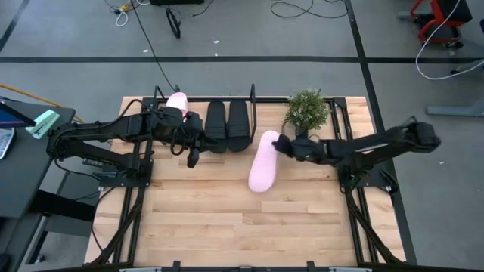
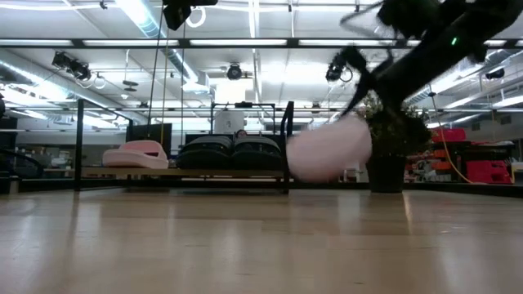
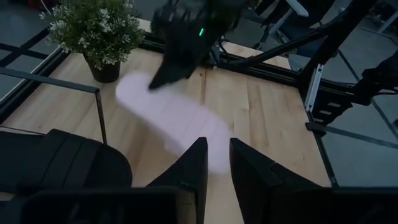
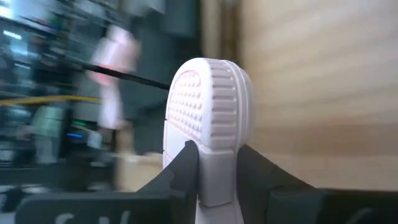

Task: Pick and place slides into the shelf
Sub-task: Put the pink slipper onto the shelf

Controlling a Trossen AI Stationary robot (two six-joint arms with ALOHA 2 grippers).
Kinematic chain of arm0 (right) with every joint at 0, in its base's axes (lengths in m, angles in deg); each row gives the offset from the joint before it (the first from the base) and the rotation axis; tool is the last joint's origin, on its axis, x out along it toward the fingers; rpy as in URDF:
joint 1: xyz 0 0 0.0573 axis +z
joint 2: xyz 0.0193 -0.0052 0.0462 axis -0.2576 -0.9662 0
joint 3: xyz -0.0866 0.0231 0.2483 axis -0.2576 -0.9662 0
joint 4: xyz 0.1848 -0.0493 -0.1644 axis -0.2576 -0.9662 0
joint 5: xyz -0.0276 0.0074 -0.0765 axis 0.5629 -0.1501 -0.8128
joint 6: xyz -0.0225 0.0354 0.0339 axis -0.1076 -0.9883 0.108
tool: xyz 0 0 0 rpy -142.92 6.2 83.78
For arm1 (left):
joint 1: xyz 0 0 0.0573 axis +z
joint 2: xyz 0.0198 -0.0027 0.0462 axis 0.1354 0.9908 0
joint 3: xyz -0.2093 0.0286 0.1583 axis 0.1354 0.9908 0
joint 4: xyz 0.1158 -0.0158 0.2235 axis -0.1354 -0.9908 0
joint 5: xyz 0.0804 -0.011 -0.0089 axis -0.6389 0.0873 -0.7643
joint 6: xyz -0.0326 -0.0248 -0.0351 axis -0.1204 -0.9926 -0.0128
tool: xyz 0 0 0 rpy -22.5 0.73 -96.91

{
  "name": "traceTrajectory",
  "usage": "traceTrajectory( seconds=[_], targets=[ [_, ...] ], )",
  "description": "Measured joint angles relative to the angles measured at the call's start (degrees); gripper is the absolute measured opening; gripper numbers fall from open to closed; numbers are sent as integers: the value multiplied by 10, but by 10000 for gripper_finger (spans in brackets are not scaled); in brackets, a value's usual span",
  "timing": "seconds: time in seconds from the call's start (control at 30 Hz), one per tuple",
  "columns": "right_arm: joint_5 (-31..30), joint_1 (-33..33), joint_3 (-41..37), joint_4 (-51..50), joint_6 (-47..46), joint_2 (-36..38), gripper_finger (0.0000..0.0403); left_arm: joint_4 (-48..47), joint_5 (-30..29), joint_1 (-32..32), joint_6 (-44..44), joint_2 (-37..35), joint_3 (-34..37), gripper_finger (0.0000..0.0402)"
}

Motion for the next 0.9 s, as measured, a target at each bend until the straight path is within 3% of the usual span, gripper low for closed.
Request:
traceTrajectory(
  seconds=[0.13, 0.33, 0.57, 0.73, 0.9],
  targets=[
    [-36, 13, 30, -6, 121, 86, 80, 1, -1, 6, 12, 0, 0, 74],
    [1, 9, 165, -21, 560, 125, 78, 39, -1, 28, 18, 0, 0, 79],
    [1, -6, 388, -124, 913, 29, 73, 134, 29, 56, 10, 0, 0, 72],
    [4, -5, 516, -152, 1122, -82, 72, 204, 123, 79, -36, -8, 0, 74],
    [2, -4, 593, -153, 1319, -169, 69, 234, 222, 97, -75, -46, 0, 81]
  ],
)
